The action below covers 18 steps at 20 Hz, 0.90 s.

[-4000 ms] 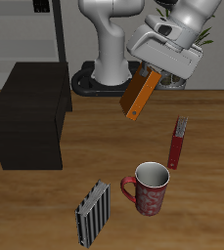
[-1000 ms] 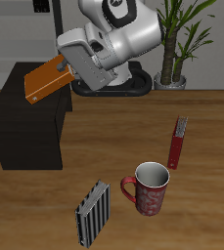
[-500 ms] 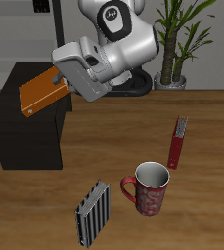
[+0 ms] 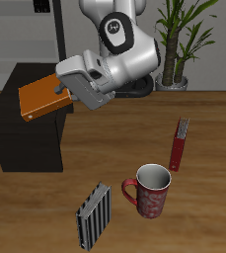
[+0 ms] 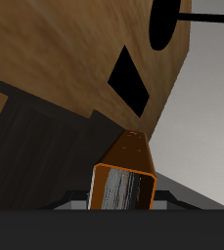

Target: Place the orange book flat on top of the shelf

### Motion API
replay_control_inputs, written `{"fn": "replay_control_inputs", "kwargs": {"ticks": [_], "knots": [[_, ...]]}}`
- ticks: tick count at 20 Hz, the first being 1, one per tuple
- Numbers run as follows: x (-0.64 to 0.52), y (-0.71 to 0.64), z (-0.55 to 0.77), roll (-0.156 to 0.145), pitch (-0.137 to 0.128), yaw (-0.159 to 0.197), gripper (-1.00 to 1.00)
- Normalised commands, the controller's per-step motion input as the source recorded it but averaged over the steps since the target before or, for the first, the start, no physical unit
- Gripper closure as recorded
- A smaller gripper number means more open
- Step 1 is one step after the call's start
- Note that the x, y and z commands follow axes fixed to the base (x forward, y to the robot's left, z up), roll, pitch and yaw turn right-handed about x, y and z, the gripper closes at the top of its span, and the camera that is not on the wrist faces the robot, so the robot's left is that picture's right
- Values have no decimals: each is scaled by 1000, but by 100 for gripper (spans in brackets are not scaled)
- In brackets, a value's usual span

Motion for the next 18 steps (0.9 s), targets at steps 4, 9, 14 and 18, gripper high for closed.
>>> {"fn": "replay_control_inputs", "kwargs": {"ticks": [4,9,14,18], "knots": [[22,3,-409,-7,20,42,100],[118,-102,-263,15,66,-9,100],[80,10,-67,56,55,-18,-100],[74,12,141,19,-14,-34,-100]]}}
